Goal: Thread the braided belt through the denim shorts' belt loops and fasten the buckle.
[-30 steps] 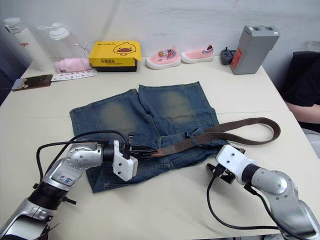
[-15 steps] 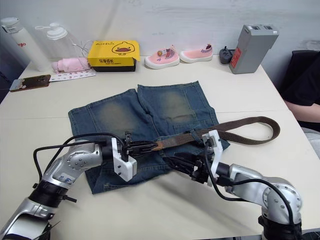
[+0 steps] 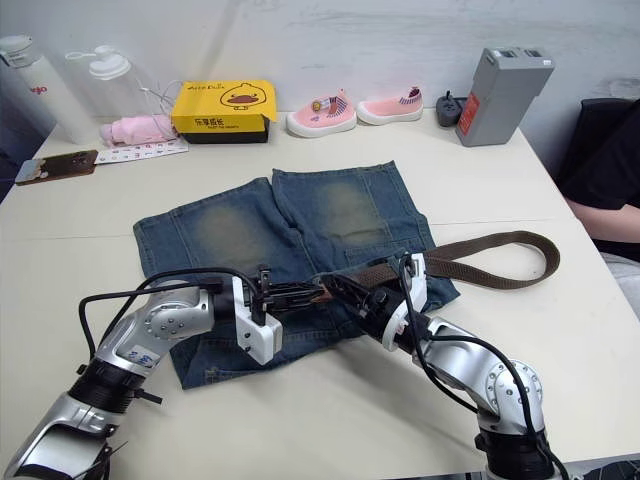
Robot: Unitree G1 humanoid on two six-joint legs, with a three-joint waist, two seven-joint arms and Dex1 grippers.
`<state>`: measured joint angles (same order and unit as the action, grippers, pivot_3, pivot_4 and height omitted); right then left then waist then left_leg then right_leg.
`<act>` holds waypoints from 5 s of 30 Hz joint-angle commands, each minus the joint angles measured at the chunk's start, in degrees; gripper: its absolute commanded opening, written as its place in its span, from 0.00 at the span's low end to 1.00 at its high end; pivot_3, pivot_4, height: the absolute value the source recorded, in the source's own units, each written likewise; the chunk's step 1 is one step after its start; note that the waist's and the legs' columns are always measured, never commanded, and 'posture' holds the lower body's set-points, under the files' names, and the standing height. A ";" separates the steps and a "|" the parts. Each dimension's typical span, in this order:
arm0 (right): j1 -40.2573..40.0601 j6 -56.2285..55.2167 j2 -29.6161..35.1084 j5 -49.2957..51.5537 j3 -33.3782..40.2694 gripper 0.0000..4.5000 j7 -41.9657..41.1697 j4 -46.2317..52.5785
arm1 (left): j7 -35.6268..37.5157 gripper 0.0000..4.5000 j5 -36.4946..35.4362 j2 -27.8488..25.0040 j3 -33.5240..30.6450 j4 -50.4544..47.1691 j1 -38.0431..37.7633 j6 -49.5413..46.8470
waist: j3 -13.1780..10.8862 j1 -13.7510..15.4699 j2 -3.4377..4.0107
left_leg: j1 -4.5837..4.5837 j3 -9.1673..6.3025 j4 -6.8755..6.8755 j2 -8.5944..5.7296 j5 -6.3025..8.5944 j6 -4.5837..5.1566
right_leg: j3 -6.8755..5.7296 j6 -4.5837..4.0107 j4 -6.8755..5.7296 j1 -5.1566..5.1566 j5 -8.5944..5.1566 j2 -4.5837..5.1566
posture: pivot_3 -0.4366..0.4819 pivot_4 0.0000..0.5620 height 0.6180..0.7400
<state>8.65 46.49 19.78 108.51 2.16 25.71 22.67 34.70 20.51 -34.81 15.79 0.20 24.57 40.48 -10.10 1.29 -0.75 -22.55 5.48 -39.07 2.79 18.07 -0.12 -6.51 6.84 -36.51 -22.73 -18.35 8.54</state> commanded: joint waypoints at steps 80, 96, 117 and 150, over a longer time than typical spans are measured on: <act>3.05 5.64 -7.19 -47.22 -11.02 0.00 -21.65 3.71 | 8.03 0.70 -18.18 -8.12 -12.88 -16.62 -20.21 -21.37 | -0.07 -1.61 0.16 | 0.01 -0.13 0.09 0.05 0.16 -0.02 | 0.25 0.00 -0.01 -0.28 0.00 -0.06 | 0.48 0.27 0.70; 2.94 11.22 -12.68 -45.62 -7.55 0.00 -19.46 2.09 | 2.51 0.70 -3.09 -8.74 -8.23 -3.41 -12.38 1.38 | -0.04 -1.75 0.18 | -0.03 0.07 0.11 0.04 0.28 0.16 | 0.23 0.00 -0.17 -0.54 0.00 -0.06 | 0.48 0.27 0.70; 2.58 10.06 -13.64 -42.91 -2.02 0.23 -17.73 3.51 | 1.04 0.00 -1.79 -9.11 -6.73 -3.10 -11.56 1.08 | -0.03 -2.00 0.17 | -0.09 0.20 0.11 0.04 0.26 0.11 | 0.23 -0.01 -0.31 -0.73 0.00 -0.01 | 0.48 0.27 0.70; 1.40 -46.89 34.72 -131.14 -21.88 0.35 -54.98 -11.42 | -0.72 0.00 -2.19 -6.31 -5.15 -2.01 -10.18 1.11 | 0.03 -1.28 -0.10 | 0.24 0.63 -0.12 -0.04 0.12 -0.13 | 0.11 0.01 -0.03 -0.24 0.01 0.05 | 0.48 0.27 0.70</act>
<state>10.70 -1.31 53.10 -18.95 -21.03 -28.94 16.24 34.62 18.33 -41.19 10.63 -1.39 14.20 41.08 -10.07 0.01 -0.85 -22.30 6.09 -39.19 2.76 18.20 -0.24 -6.41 6.86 -36.53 -22.92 -18.34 8.60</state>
